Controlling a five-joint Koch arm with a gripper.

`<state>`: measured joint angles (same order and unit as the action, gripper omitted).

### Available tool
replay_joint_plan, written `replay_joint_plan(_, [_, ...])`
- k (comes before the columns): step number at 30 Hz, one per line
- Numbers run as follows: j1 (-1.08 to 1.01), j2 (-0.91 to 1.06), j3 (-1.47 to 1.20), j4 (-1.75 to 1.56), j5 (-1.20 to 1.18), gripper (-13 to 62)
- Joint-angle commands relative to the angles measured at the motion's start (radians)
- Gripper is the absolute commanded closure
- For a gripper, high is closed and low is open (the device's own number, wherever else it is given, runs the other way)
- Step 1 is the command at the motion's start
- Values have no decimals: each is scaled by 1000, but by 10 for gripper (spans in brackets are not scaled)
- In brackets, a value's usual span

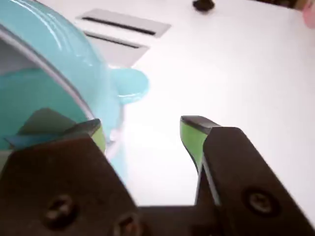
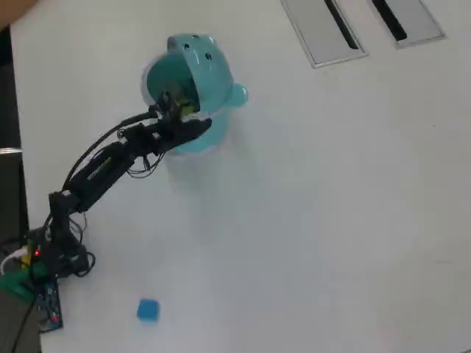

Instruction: Grasp RGB lego blocks and put them in the bin one by one.

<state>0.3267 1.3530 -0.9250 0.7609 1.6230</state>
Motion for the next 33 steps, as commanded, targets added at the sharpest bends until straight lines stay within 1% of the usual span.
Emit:
replay_joint_plan(1, [-34,83,84,34,-5,216])
replay_joint_plan(8, [-135,147,64,178,-6,215])
replay_joint_plan(13, [-206,199,11,218,-8,215])
replay_joint_plan(22, [-353,385,-318,218,-11,214])
replay_joint_plan(24, [-385,419,-390,218,-11,201])
replay_joint_plan(28, [-445,463,-509,218,-12,197])
replay_joint_plan(33, [-548,492,-632,218,-14,173])
